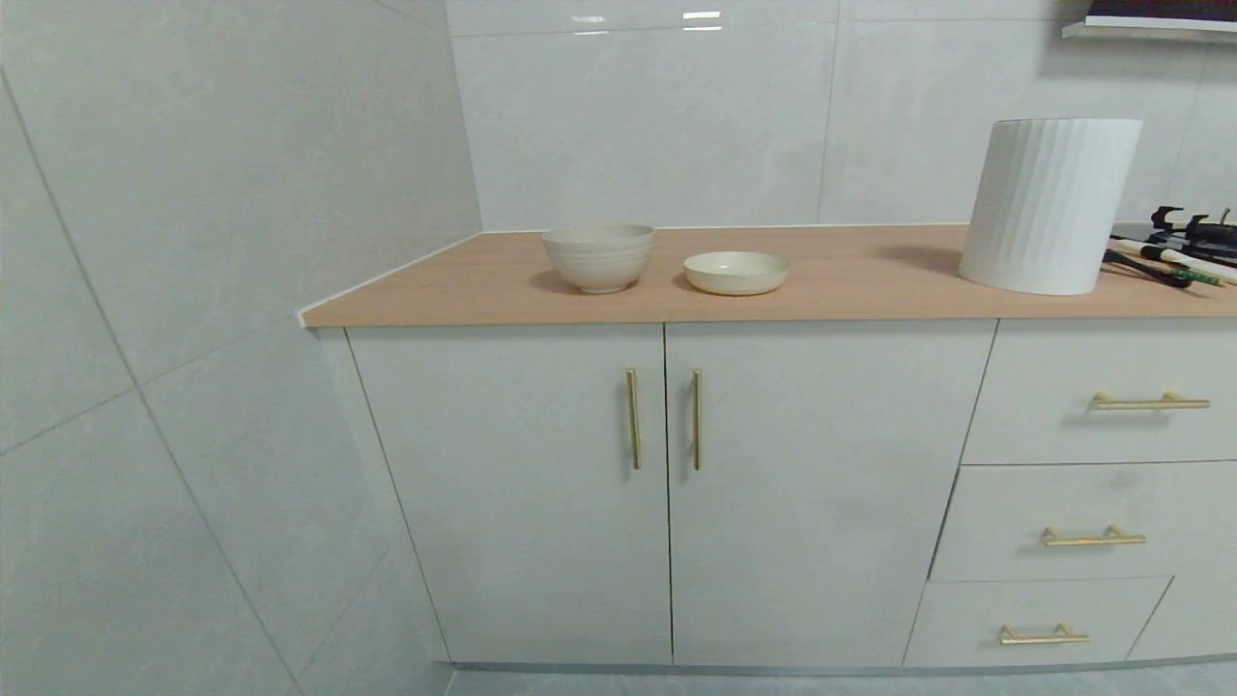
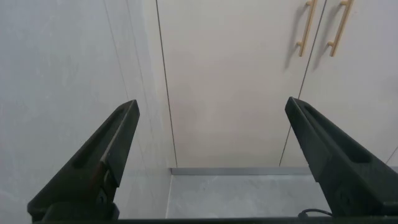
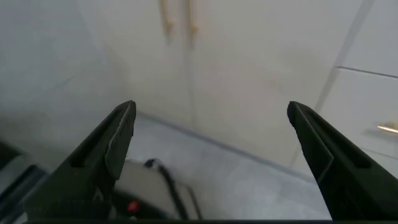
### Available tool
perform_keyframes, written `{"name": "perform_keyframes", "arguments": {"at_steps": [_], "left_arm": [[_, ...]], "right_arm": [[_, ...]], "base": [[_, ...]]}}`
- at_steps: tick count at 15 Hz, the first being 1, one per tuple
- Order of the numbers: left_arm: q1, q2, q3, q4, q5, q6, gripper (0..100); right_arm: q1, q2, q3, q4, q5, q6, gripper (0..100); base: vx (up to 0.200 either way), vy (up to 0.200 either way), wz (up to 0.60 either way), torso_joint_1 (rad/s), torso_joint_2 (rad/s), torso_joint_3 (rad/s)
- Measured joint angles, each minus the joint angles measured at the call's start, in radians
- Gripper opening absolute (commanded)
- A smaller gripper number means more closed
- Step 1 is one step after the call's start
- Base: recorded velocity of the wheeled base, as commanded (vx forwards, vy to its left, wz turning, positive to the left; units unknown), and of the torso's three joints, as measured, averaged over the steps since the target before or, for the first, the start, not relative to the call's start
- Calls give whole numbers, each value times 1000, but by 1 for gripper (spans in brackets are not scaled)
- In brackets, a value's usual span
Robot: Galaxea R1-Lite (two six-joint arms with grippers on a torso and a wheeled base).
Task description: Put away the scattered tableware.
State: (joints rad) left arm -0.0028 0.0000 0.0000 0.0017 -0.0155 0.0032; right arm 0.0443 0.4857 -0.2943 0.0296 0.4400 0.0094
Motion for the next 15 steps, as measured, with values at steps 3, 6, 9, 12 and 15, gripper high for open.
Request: {"name": "perform_keyframes", "arguments": {"at_steps": [3, 6, 9, 12, 15], "left_arm": [[0, 0, 0, 0, 0, 0, 100], [0, 0, 0, 0, 0, 0, 100], [0, 0, 0, 0, 0, 0, 100], [0, 0, 0, 0, 0, 0, 100], [0, 0, 0, 0, 0, 0, 100]], "right_arm": [[133, 287, -89, -140, 21, 8, 100], [258, 584, -170, -358, 28, 40, 100], [366, 827, -313, -475, 32, 107, 100], [414, 1003, -466, -492, 35, 143, 100], [438, 1140, -607, -482, 37, 164, 100]], "base": [[0, 0, 0, 0, 0, 0], [0, 0, 0, 0, 0, 0], [0, 0, 0, 0, 0, 0], [0, 0, 0, 0, 0, 0], [0, 0, 0, 0, 0, 0]]}}
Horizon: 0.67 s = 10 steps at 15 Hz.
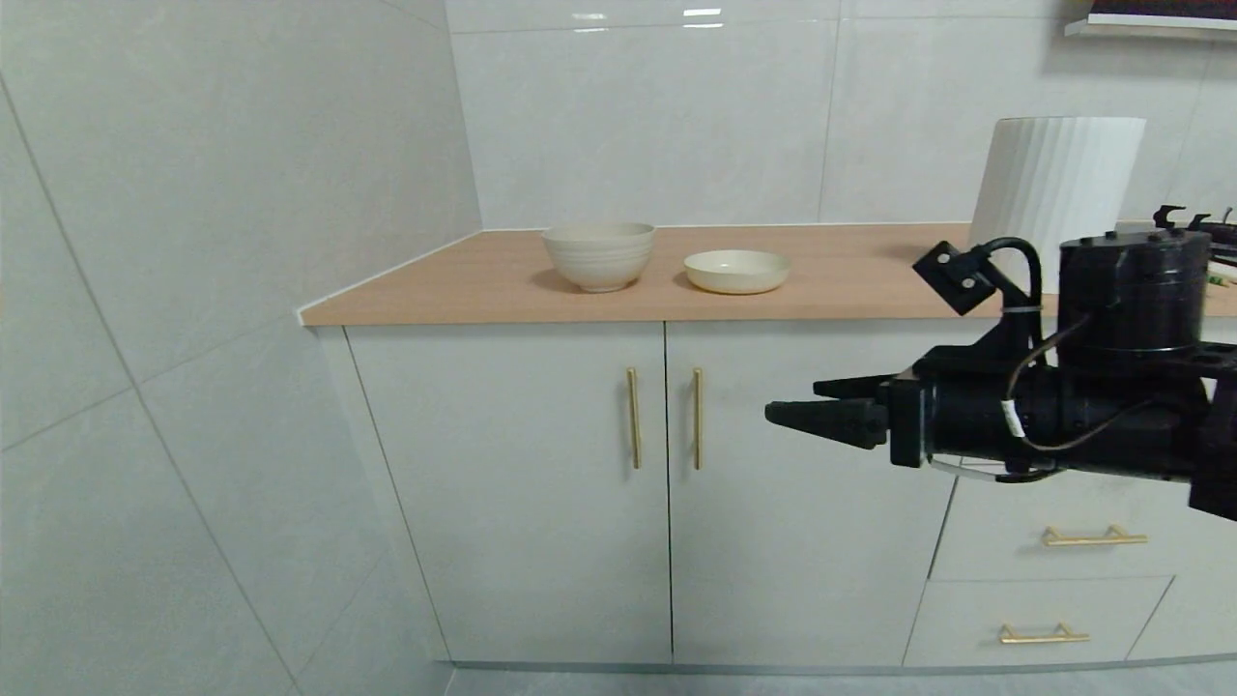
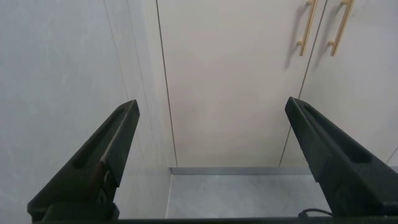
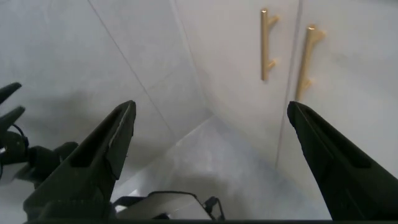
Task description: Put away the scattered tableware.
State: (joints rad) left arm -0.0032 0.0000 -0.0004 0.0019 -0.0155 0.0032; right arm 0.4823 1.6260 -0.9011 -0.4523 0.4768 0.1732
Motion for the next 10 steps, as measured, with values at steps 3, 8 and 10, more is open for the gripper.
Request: {"name": "perform_keyframes", "arguments": {"at_steps": [3, 8, 10], "left_arm": [[0, 0, 0, 0, 0, 0, 100], [0, 0, 0, 0, 0, 0, 100], [0, 0, 0, 0, 0, 0, 100]], "right_arm": [[19, 116, -141, 110, 1, 13, 100], [44, 339, -353, 164, -4, 69, 100], [49, 391, -393, 141, -5, 78, 100]], "base": [[0, 0, 0, 0, 0, 0], [0, 0, 0, 0, 0, 0], [0, 0, 0, 0, 0, 0]]}}
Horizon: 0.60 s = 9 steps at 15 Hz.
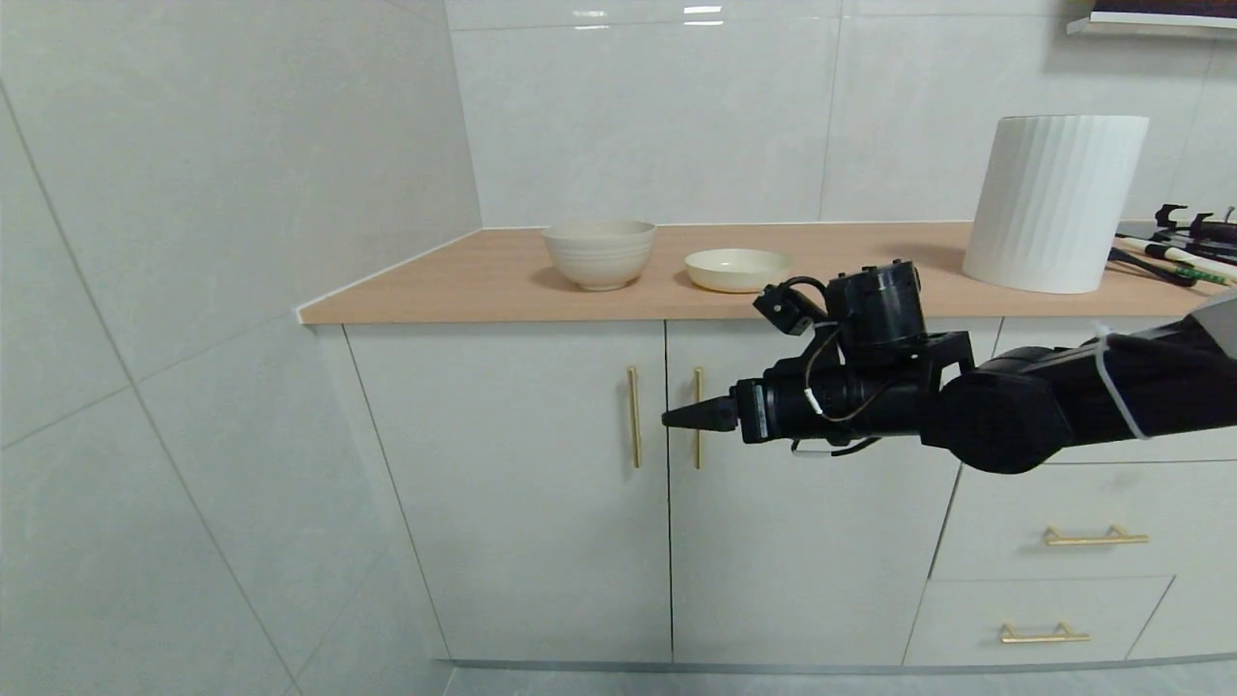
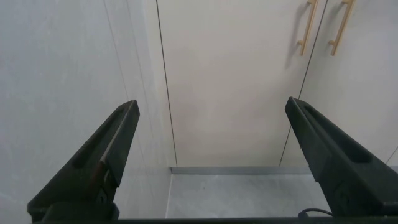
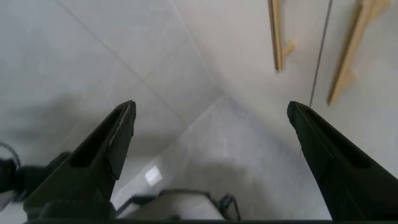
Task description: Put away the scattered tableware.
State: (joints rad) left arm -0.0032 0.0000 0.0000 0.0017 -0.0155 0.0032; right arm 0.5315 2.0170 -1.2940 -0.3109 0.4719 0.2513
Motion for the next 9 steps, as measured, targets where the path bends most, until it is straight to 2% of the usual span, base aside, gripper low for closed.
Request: {"name": "perform_keyframes", "arguments": {"at_steps": [4, 7, 9], "left_arm": [[0, 0, 0, 0, 0, 0, 100], [0, 0, 0, 0, 0, 0, 100], [0, 0, 0, 0, 0, 0, 100]], "right_arm": [[-22, 94, -28, -113, -3, 10, 100], [-41, 164, -67, -170, -16, 91, 100], [-43, 200, -101, -178, -63, 131, 100]], "base": [[0, 0, 0, 0, 0, 0], [0, 0, 0, 0, 0, 0], [0, 0, 0, 0, 0, 0]]}}
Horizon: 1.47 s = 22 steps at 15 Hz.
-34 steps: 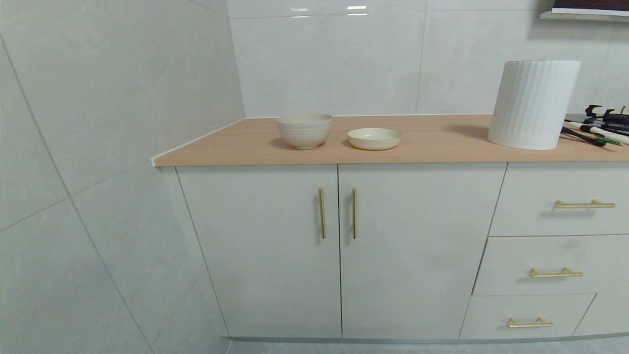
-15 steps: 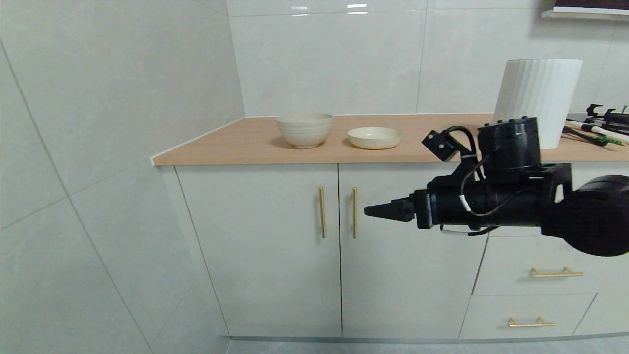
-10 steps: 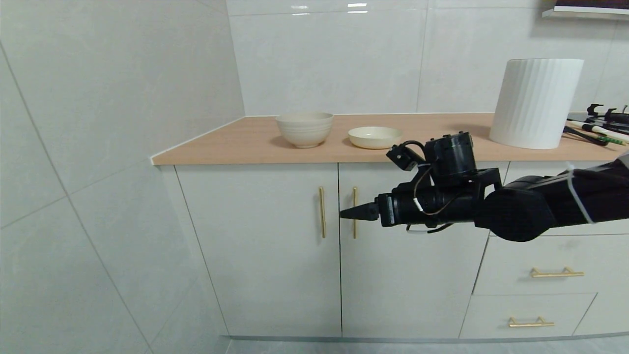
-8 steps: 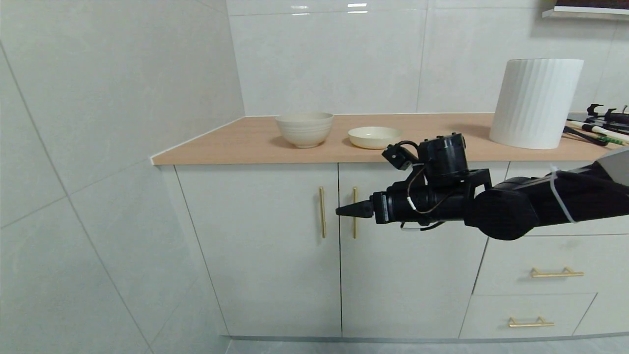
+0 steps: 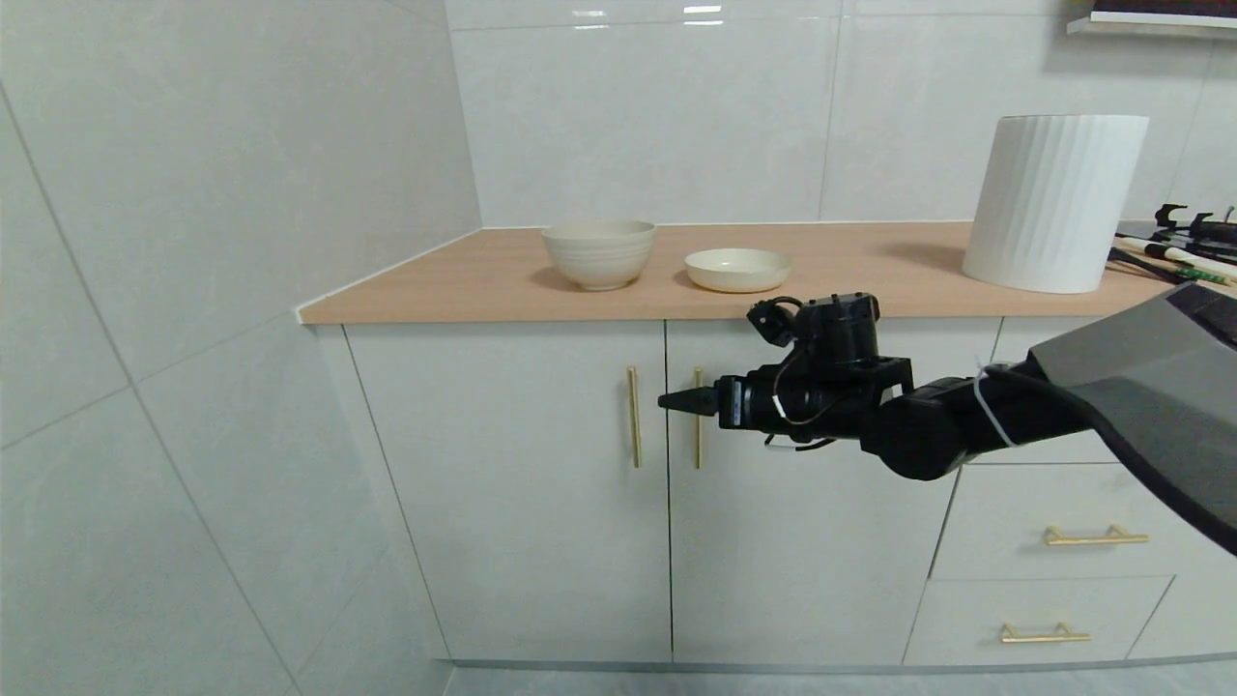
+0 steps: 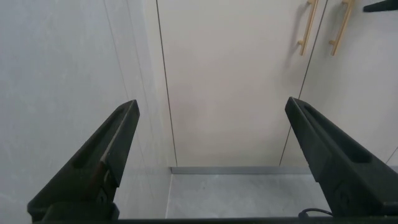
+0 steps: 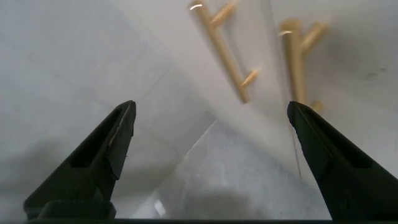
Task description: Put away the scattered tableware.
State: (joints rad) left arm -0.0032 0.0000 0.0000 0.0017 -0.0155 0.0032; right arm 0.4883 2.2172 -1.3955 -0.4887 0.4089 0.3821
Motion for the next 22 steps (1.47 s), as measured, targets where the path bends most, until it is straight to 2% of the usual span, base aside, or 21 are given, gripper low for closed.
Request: {"name": "perform_keyframes", "arguments": {"at_steps": [6, 22], "left_arm": [[0, 0, 0, 0, 0, 0, 100], [0, 0, 0, 0, 0, 0, 100]], "right_arm": [[-1, 83, -75, -44, -77, 58, 100], [39, 161, -81, -168, -82, 96, 100]], "base": [[0, 0, 0, 0, 0, 0], [0, 0, 0, 0, 0, 0]]}}
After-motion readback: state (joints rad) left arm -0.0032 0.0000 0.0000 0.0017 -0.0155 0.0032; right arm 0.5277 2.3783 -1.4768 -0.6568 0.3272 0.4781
